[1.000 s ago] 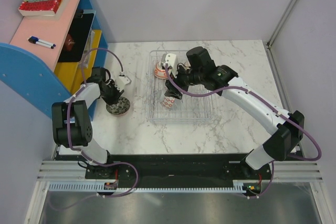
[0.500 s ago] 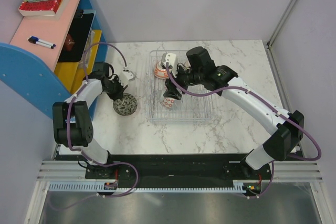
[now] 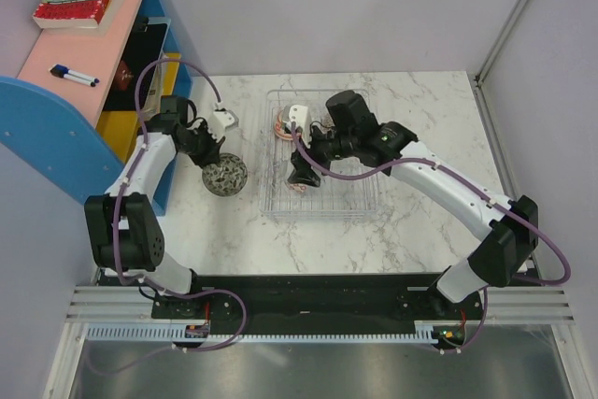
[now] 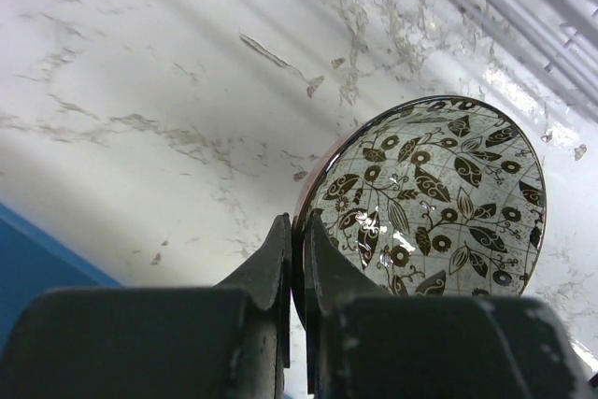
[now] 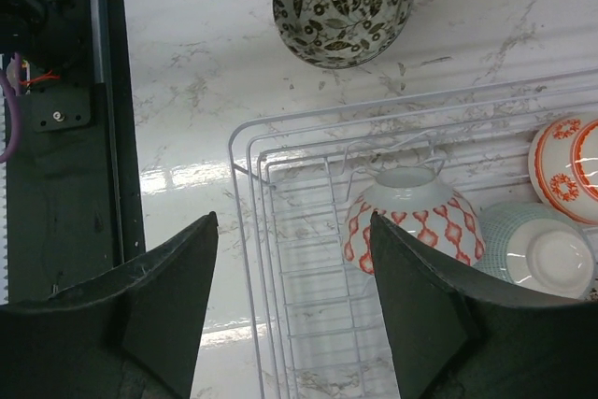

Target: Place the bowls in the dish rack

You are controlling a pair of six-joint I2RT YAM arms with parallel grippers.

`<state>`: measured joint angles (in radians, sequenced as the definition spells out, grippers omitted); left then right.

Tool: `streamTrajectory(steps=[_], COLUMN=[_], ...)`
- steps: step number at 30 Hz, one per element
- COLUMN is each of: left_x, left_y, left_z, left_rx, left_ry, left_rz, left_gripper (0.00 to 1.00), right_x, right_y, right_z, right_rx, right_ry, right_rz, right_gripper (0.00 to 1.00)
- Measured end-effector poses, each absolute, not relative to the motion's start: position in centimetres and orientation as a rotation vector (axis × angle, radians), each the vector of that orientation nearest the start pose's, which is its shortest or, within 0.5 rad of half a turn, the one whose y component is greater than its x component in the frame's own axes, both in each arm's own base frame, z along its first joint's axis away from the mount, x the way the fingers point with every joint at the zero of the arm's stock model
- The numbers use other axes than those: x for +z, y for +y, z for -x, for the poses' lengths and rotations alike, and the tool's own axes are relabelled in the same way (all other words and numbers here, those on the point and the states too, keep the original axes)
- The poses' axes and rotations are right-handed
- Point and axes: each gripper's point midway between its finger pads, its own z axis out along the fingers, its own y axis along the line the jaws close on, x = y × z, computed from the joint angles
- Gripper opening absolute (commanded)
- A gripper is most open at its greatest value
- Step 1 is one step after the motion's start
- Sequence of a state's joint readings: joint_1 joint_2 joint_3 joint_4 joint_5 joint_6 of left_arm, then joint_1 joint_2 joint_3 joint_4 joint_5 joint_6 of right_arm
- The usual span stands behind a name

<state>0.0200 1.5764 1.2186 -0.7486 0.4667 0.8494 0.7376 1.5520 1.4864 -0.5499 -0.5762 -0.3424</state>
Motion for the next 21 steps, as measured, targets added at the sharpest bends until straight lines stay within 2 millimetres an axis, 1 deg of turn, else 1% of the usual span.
streamTrajectory(steps=[3,5,6,7,9,11,12,14,17,19,21], left_x=[14.5,16.5,17.7,18.5,20.0,21.2,21.5,21.5,20.7,20.0,19.5], left_y=[-4.5,-4.6,-4.9,-5.2,-6.4,-8.6,-9.8,-11.6,-14.1,-15.1,-16.0], left_z=[-36.3,-36.2,-36.0,-35.9,-35.5,-35.0,-34.8,-34.1,-33.4,-33.2,-33.1], left_rx=[-0.262,-0.243,-0.237,-0.232,-0.238,-0.275,-0.294,-0.338,-0.412,-0.443,-0.469], left_ry=[2.191,2.154,2.131,2.112,2.071,2.023,2.002,1.988,1.994,2.009,2.024], left_rz=[-1.137,-1.133,-1.134,-1.138,-1.164,-1.214,-1.242,-1.291,-1.357,-1.385,-1.408], left_gripper=[0.02,0.02,0.02,0.02,0.02,0.02,0.02,0.02,0.02,0.02,0.02], right_x=[25.5,25.3,25.2,25.1,25.2,25.5,25.7,25.9,25.8,25.4,24.3], right_y=[35.3,35.5,35.6,35.7,35.9,36.4,37.1,37.8,39.0,39.7,40.3], right_z=[-25.3,-24.7,-24.4,-24.1,-23.5,-23.2,-22.6,-22.0,-21.2,-20.5,-19.8], right_rx=[0.852,0.847,0.842,0.84,0.826,0.799,0.793,0.767,0.695,0.647,0.577], right_ry=[1.677,1.665,1.66,1.659,1.647,1.627,1.601,1.574,1.539,1.521,1.508], right_rz=[1.439,1.468,1.488,1.5,1.533,1.562,1.593,1.628,1.687,1.73,1.782], right_gripper=[0.78,0.87,0.89,0.94,0.98,0.98,0.98,0.98,0.97,0.95,0.9])
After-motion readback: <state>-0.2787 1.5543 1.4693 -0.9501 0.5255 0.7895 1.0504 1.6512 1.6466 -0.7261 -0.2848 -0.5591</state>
